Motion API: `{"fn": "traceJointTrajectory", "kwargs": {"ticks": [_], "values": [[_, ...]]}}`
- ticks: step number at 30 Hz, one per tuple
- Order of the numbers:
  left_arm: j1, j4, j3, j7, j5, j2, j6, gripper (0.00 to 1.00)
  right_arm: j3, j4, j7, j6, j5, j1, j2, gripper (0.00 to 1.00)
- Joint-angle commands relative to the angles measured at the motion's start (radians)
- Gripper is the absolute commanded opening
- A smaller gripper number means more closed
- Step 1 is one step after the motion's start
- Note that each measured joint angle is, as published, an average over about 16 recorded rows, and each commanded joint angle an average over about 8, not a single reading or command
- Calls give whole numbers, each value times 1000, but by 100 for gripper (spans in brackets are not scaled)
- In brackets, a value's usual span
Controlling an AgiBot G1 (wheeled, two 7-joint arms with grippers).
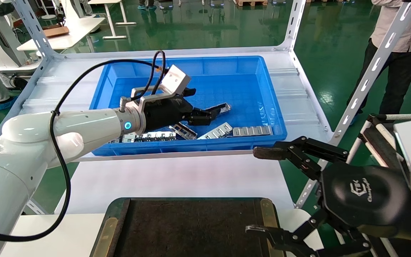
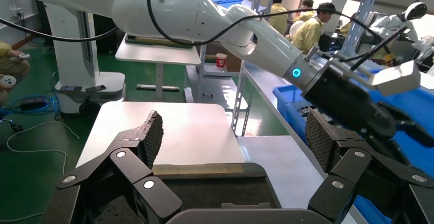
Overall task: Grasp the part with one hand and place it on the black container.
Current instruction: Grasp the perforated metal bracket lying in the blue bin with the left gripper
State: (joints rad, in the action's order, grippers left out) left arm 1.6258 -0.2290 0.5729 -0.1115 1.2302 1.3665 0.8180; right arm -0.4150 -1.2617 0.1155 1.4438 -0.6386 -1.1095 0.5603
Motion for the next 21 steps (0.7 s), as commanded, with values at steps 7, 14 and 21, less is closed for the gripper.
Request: {"fn": "traceJointTrajectory", "kwargs": {"ticks": [7, 14, 21], "values": [[-25, -35, 73, 55, -30, 3, -57, 77, 0, 0, 0, 0, 0, 0, 0, 65], [-38, -72, 147, 115, -65, 3, -121, 0, 0, 0, 0, 0, 0, 0, 0, 0], [-47, -95, 216, 159, -100, 0, -166, 0, 0, 0, 0, 0, 0, 0, 0, 0]]}}
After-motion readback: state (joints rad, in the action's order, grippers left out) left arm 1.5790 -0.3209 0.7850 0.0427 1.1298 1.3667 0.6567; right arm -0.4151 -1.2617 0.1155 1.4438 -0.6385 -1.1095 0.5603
